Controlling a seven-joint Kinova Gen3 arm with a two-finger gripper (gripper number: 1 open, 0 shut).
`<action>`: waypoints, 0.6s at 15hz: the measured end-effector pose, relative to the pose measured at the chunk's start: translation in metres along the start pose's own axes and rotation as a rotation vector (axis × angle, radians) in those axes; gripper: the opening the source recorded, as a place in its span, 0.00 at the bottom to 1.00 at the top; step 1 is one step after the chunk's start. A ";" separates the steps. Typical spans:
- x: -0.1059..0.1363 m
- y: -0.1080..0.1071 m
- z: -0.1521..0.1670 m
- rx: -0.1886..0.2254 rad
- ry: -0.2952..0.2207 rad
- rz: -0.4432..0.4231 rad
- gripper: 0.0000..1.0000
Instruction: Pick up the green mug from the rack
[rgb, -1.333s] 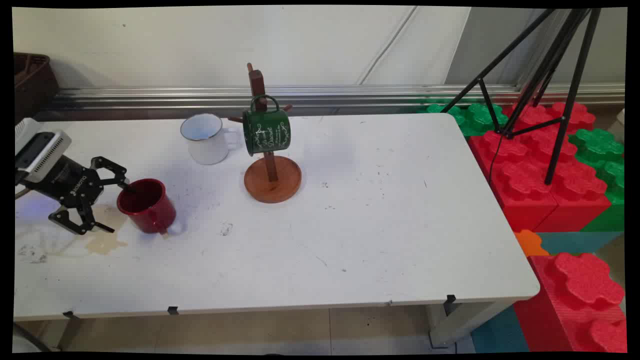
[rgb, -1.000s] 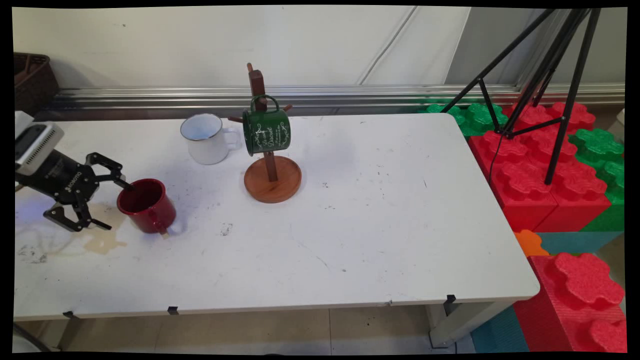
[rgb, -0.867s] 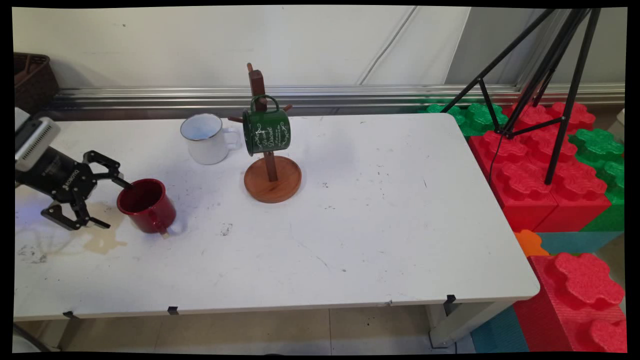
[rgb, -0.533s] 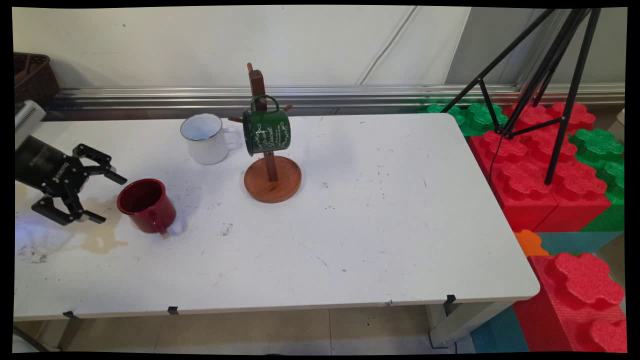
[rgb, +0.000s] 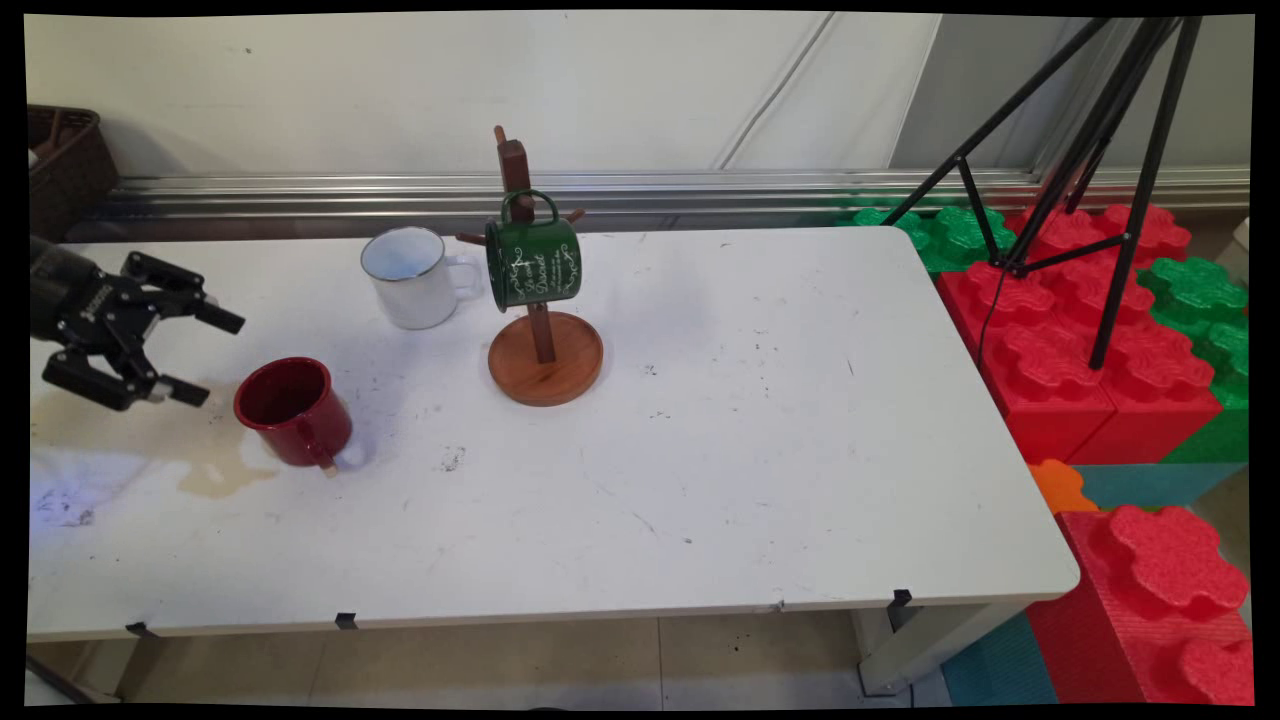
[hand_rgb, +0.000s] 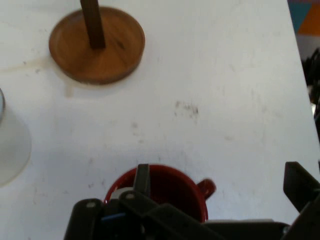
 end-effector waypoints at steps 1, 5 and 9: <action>0.001 0.000 -0.003 0.002 0.023 -0.018 1.00; 0.003 -0.001 -0.012 0.007 0.089 -0.068 1.00; 0.001 0.000 -0.019 0.007 0.135 -0.112 1.00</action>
